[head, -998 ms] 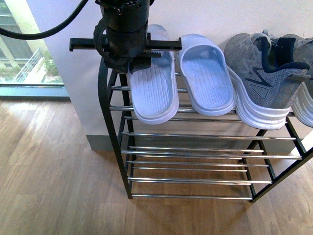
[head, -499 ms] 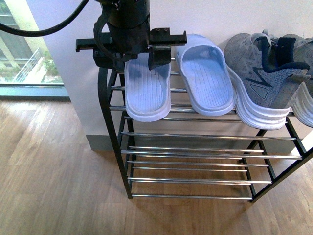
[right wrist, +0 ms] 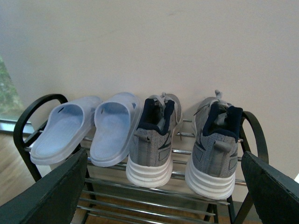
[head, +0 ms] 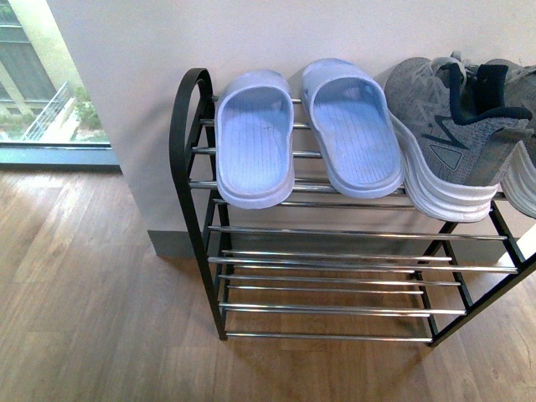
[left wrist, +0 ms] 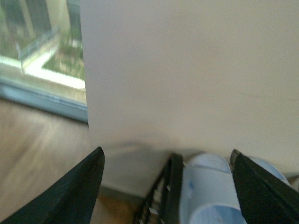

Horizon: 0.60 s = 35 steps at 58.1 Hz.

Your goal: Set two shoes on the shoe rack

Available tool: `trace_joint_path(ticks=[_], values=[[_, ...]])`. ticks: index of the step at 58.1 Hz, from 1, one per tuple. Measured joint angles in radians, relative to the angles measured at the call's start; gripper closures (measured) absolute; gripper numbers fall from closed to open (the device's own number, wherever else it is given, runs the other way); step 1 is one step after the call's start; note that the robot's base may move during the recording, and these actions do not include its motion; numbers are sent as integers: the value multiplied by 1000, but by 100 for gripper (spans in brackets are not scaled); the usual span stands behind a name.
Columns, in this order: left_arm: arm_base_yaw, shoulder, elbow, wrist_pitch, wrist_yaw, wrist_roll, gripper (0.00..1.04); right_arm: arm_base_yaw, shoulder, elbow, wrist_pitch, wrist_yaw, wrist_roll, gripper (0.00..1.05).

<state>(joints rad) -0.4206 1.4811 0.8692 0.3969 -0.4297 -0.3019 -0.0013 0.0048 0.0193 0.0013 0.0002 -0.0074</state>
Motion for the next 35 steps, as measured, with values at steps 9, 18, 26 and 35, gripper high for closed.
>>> trace_joint_path(ticks=[9, 18, 26, 35], values=[[96, -181, -360, 404, 119, 251, 67, 0, 0, 0, 0, 0, 0, 9], [187, -323, -547, 424, 203, 281, 104, 0, 0, 0, 0, 0, 0, 9], [247, -443, -649, 417, 261, 289, 104, 0, 0, 0, 0, 0, 0, 9], [288, -543, -716, 380, 302, 291, 104, 0, 0, 0, 0, 0, 0, 9]])
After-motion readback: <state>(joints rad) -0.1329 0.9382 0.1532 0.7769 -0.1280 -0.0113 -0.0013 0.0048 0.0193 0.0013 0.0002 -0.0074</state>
